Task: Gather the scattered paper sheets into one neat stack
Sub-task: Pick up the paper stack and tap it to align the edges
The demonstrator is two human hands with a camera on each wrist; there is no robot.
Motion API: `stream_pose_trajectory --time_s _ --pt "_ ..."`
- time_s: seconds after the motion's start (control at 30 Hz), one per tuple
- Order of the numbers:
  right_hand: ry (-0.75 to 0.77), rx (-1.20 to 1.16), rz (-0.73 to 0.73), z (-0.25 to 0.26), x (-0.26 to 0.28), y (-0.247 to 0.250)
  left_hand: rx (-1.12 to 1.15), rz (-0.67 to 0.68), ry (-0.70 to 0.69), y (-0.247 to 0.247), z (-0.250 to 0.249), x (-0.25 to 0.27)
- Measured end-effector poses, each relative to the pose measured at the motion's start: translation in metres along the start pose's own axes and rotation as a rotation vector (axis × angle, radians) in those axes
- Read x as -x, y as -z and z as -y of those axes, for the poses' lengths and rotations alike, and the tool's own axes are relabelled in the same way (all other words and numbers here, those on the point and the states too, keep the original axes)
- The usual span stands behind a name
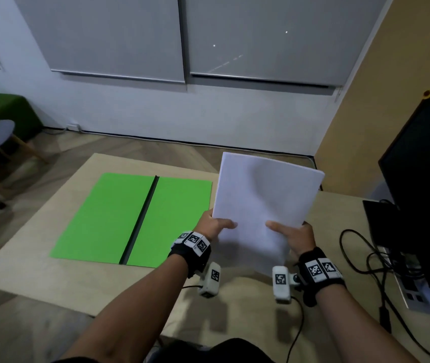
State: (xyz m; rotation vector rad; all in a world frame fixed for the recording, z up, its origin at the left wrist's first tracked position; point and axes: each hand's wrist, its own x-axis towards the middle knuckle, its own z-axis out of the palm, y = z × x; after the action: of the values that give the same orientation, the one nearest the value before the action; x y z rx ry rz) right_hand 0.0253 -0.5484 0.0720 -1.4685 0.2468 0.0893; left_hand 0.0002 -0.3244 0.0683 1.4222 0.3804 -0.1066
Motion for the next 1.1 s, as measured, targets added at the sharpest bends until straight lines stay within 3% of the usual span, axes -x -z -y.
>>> stream_pose_trajectory --time_s 0.17,0.37,0.47,0.57,0.67,0.87,1.0,1.1 --pt "-0.068 0.029 0.063 -0.016 0.007 -0.025 -0.099 -0.001 0.049 0.040 0.020 0.009" --pt "-0.271 0.065 0.136 -0.039 -0.001 -0.063 -0.130 -0.037 0.106 0.086 0.019 0.007" --pt "-0.295 0.111 0.184 -0.037 0.001 -0.089 -0.033 -0.067 0.152 0.110 0.019 0.007" --pt "-0.309 -0.043 0.302 -0.038 0.020 -0.111 0.070 -0.090 0.173 0.140 0.028 -0.004" --pt "-0.426 -0.001 0.415 -0.058 0.042 -0.128 0.000 -0.169 0.206 0.171 0.029 -0.017" --pt "-0.427 0.160 0.197 -0.105 0.054 -0.186 -0.283 -0.181 0.355 0.215 0.028 -0.043" --pt "-0.390 0.134 0.110 -0.107 0.051 -0.212 -0.196 -0.134 0.319 0.237 0.036 -0.055" --pt "-0.361 0.115 0.085 -0.103 0.043 -0.225 -0.400 -0.165 0.324 0.261 0.034 -0.060"
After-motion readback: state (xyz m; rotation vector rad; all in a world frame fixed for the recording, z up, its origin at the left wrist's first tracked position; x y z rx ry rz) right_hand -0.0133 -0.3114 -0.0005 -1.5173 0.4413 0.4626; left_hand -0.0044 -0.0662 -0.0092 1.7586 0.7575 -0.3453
